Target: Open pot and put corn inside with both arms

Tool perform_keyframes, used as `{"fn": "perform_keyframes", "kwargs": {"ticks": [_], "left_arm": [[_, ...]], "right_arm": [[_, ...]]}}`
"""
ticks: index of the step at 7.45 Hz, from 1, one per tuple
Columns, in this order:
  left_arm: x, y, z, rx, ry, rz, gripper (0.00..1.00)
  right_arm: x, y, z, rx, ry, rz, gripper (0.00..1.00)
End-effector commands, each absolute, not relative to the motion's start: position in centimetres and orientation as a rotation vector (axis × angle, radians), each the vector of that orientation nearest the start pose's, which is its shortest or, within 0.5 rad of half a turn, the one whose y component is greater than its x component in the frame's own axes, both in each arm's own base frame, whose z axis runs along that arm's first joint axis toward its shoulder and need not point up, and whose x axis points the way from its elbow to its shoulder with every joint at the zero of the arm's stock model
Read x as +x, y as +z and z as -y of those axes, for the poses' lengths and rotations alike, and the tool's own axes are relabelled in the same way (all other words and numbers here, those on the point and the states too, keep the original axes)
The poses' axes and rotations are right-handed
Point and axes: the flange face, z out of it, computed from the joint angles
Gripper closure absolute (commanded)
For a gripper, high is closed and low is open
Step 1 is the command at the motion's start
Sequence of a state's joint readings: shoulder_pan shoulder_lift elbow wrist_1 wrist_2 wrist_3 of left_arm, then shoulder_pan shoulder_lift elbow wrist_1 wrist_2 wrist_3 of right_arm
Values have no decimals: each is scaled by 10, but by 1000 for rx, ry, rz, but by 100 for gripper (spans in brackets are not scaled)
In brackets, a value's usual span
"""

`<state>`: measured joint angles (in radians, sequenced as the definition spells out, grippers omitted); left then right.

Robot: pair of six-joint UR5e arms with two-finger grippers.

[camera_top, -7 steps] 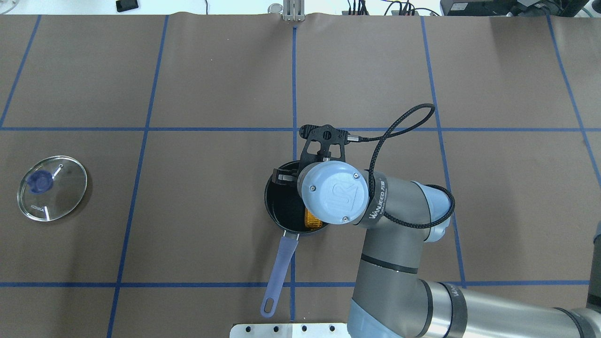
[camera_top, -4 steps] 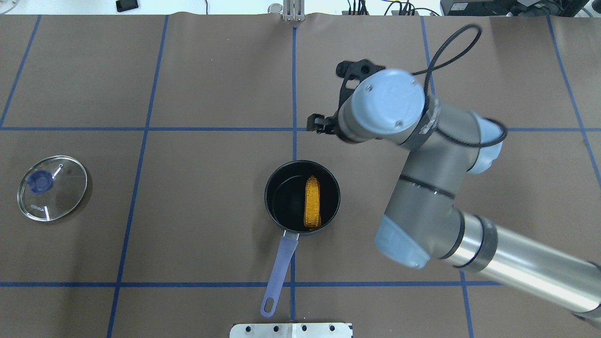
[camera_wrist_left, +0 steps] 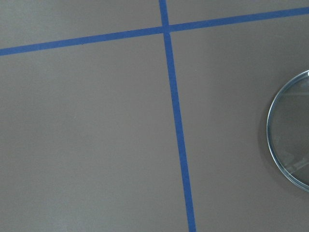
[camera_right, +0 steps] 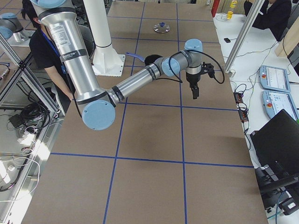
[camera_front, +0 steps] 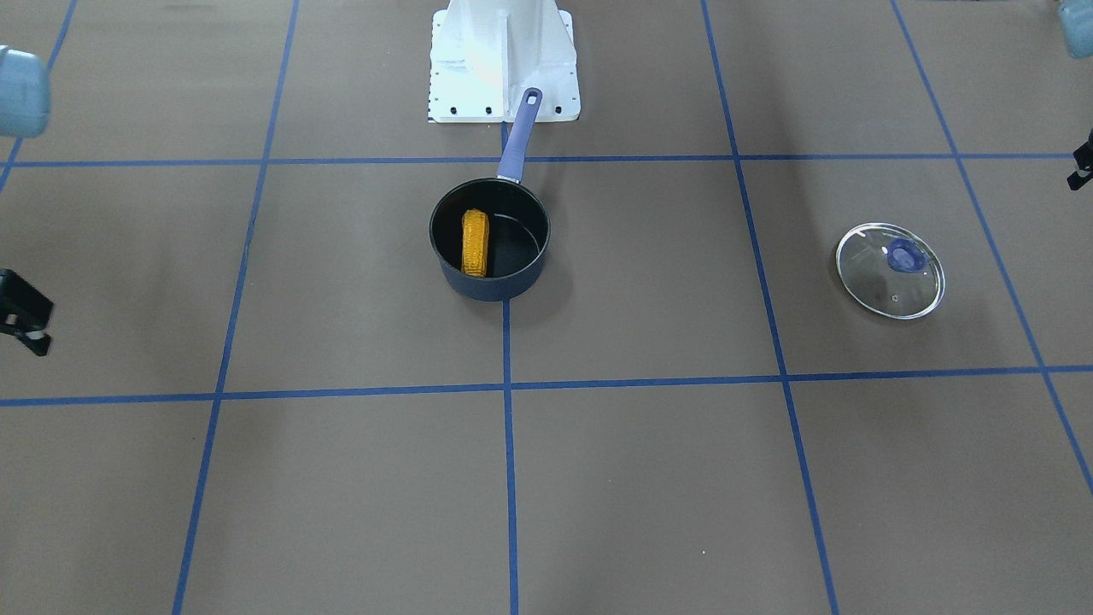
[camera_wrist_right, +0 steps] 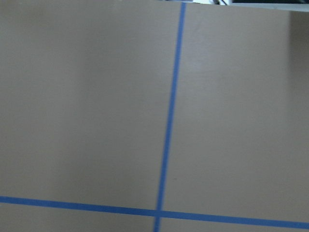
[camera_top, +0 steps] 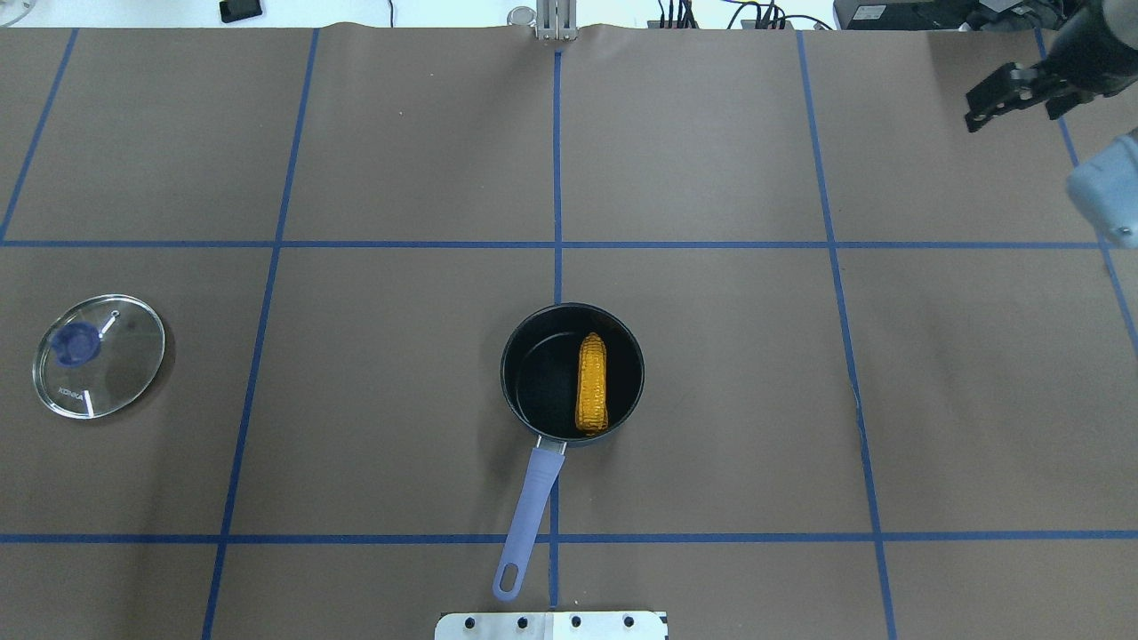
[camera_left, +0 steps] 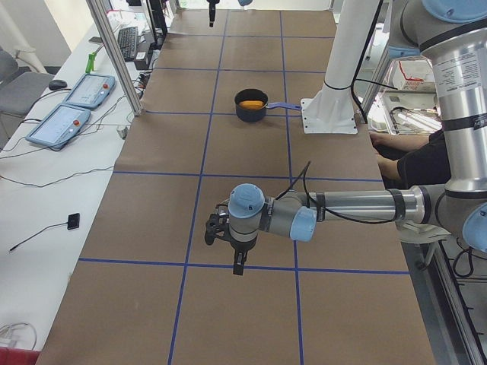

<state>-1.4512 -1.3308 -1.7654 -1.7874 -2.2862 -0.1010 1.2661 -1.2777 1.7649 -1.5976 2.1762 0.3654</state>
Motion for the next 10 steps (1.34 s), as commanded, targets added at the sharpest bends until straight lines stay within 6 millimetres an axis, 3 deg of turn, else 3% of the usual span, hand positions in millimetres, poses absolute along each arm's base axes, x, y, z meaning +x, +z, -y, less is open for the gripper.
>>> {"fn": "perform_keyframes", "kwargs": {"ticks": [1, 3, 4, 6, 8, 10], "left_arm": [[-22, 627, 438, 36, 52, -721, 1], [-39, 629, 435, 80, 118, -718, 2], [-61, 633, 430, 85, 154, -715, 1], [-66, 635, 427, 83, 141, -710, 1], [-66, 640, 422, 73, 135, -708, 1], [-66, 642, 421, 69, 136, -709, 1]], "right_arm": [[1, 510, 545, 188, -120, 716, 0], [67, 569, 497, 179, -119, 691, 0], [83, 594, 474, 156, -107, 687, 0], [92, 635, 429, 85, -58, 684, 0], [96, 647, 419, 62, -37, 688, 0], [94, 633, 427, 95, -42, 711, 0]]}}
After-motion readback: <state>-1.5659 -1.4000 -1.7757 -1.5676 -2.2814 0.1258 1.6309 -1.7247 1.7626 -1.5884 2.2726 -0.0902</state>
